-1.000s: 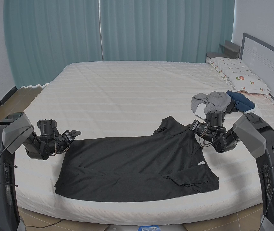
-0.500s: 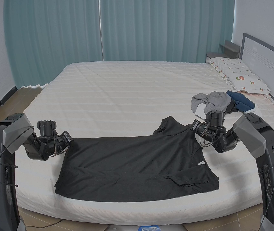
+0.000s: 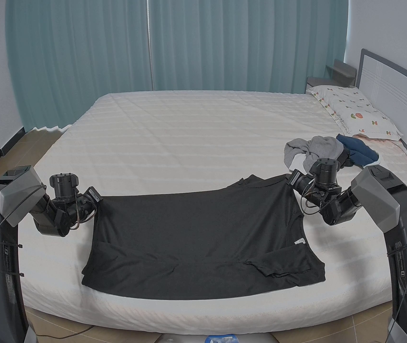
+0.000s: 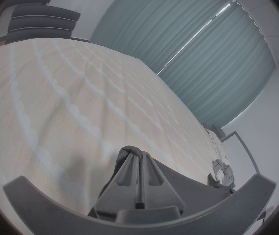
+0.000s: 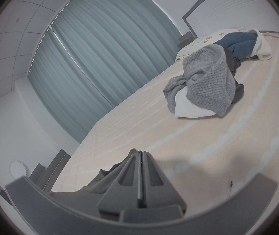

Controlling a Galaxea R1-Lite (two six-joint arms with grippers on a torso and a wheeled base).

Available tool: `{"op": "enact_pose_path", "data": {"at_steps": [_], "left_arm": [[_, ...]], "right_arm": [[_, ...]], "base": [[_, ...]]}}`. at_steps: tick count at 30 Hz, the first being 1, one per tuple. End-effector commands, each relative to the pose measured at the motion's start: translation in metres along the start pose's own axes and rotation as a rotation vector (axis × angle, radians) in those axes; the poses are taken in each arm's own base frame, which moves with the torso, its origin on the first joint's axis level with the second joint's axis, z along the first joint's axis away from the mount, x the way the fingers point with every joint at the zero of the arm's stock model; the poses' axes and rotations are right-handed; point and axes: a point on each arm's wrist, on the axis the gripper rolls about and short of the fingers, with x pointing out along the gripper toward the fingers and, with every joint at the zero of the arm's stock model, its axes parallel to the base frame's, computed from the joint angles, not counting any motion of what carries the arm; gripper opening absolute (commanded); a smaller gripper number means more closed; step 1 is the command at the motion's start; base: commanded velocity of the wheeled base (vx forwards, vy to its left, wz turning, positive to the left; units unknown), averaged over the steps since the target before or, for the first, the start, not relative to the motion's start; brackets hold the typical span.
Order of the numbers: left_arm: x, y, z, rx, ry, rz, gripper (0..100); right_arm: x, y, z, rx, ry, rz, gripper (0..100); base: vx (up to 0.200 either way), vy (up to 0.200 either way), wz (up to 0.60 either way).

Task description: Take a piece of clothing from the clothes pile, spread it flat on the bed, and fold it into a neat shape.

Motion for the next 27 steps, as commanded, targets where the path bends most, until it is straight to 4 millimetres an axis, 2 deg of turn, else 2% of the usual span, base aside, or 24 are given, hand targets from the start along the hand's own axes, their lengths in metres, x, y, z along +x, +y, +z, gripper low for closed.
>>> {"op": "enact_pose_path", "data": {"at_steps": [1,8,12,24,27], "left_arm": [[-0.008,-0.01,0.015,-0.022,-0.046,-0.03,0],[-0.015,-0.008,0.022,-0.028,-0.065,-0.029,0],[-0.016,-0.006,0.02,-0.027,-0.056,-0.021,0],[-0.031,-0.011,0.022,-0.022,-0.046,-0.028,0],[-0.036,-0.011,0.025,-0.015,-0.049,-0.025,0]], "right_arm": [[-0.007,-0.001,-0.001,0.0,0.006,0.019,0],[-0.006,-0.003,-0.004,-0.001,-0.002,0.029,0],[-0.008,-0.002,-0.003,-0.001,0.0,0.029,0],[-0.031,0.0,0.01,0.006,0.052,0.049,0],[-0.043,-0.001,0.014,0.011,0.082,0.061,0]], "base": [[0.0,0.0,0.0],[0.0,0.0,0.0],[0.0,0.0,0.0],[0.0,0.0,0.0],[0.0,0.0,0.0]]}}
